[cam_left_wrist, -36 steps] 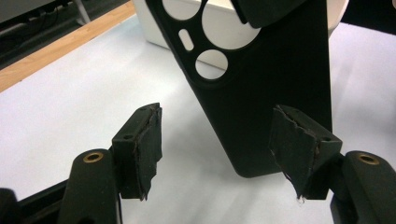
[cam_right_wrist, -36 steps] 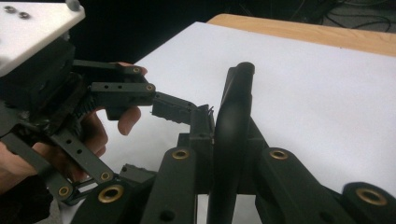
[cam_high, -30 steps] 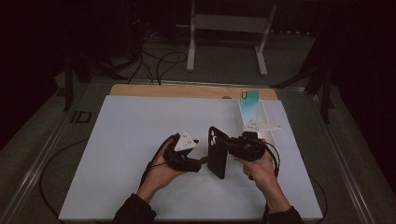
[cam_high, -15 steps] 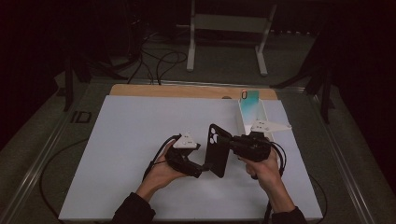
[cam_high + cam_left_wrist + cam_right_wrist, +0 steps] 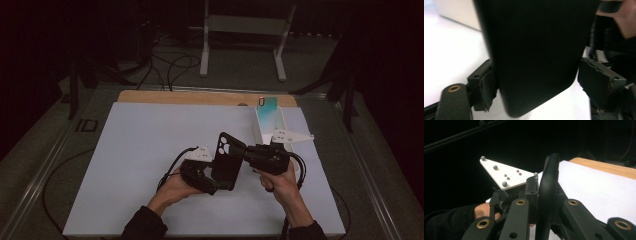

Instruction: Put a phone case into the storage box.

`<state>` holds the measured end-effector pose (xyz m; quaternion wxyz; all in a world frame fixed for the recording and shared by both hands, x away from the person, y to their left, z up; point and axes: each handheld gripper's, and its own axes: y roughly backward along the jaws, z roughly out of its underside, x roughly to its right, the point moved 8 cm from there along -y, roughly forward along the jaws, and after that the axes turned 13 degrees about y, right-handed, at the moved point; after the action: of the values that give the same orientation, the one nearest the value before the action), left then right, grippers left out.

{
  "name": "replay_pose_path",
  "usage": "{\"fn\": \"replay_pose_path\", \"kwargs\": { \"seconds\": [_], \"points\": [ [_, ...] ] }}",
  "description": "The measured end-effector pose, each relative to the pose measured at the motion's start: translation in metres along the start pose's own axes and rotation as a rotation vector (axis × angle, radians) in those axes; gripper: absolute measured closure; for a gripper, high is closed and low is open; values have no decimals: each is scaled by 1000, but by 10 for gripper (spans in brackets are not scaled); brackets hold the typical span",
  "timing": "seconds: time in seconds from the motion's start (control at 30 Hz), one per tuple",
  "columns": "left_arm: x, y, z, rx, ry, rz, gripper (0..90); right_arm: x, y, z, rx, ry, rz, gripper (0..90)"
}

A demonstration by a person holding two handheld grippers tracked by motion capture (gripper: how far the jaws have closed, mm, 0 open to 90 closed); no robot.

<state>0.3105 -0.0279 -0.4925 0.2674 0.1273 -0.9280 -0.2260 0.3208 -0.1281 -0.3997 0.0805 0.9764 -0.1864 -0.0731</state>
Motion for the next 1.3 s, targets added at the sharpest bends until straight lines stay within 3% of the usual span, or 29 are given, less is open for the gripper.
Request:
{"fn": "replay_pose_path", "kwargs": {
  "seconds": [0.2, 0.33, 0.5, 0.8, 0.87, 0.9, 1.07, 1.3],
  "points": [
    [-1, 3, -1, 25, -3, 6, 316, 1, 2, 1, 21, 1, -8, 817],
    [-1, 4, 0, 28, -30, -4, 460, 5, 7, 3, 17, 19, 7, 812],
    [-1, 3, 3, 15, -59, -37, 590, 5, 8, 6, -36, 88, 41, 793],
    [2, 5, 5, 17, -67, -10, 741, 10, 8, 9, -106, 167, 104, 677],
    [1, 6, 4, 27, -74, -22, 791, 11, 7, 11, -130, 181, 126, 638],
    [1, 6, 4, 24, -79, -33, 797, 14, 5, 15, -172, 210, 175, 622],
    [2, 5, 5, 28, -99, -64, 803, 18, 2, 19, -177, 183, 181, 573],
    [0, 6, 4, 36, -100, -80, 806, 26, 7, 19, -186, 141, 233, 313]
  ]
}}
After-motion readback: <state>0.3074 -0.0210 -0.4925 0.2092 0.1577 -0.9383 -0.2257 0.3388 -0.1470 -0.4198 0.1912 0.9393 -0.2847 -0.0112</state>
